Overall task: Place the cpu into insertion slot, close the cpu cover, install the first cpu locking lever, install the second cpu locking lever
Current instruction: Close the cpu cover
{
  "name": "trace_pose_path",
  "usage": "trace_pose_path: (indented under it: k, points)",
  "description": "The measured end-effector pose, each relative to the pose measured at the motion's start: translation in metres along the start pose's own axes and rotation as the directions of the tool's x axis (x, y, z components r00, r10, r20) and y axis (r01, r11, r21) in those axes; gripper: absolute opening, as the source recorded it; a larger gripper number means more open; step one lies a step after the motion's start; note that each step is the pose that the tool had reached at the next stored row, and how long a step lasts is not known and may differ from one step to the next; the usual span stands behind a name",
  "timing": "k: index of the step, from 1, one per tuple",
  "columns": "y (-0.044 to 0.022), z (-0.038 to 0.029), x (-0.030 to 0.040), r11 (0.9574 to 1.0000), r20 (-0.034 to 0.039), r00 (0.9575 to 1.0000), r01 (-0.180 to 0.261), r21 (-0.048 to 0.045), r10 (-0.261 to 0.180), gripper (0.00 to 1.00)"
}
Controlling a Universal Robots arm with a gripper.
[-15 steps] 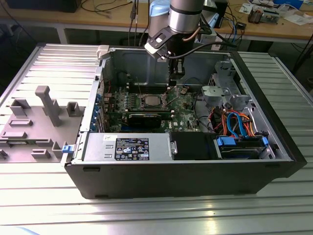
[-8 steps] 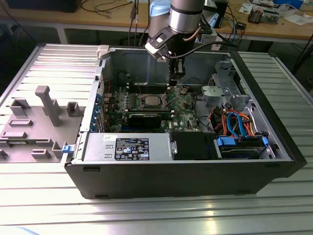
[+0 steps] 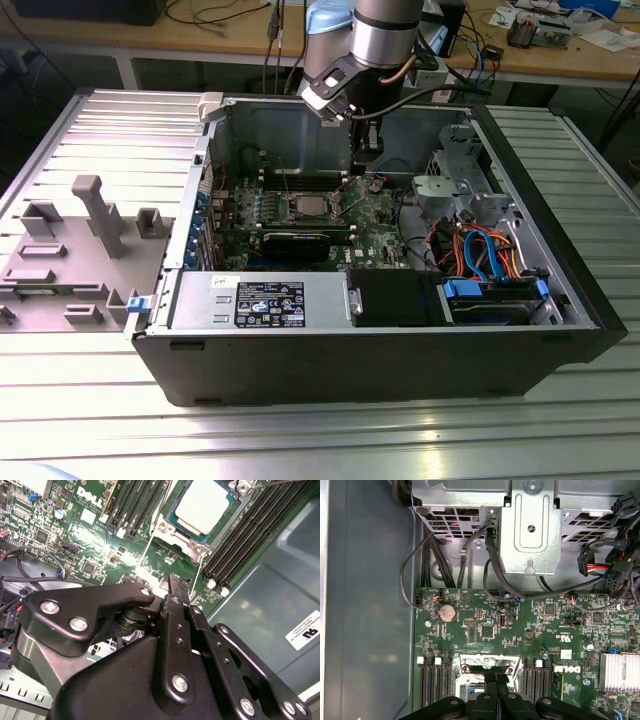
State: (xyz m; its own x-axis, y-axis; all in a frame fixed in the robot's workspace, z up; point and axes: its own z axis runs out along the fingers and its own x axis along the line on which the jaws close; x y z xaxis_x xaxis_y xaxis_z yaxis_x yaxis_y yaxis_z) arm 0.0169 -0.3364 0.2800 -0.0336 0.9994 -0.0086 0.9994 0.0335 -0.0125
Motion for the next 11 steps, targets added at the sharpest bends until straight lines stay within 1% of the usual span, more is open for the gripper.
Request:
trace_pose_path:
  k: [11]
  points:
    - [0.0023,0.0000,-0.0001,1.0000,0.0000,1.0000,0.000,-0.0001,0.000,0.11]
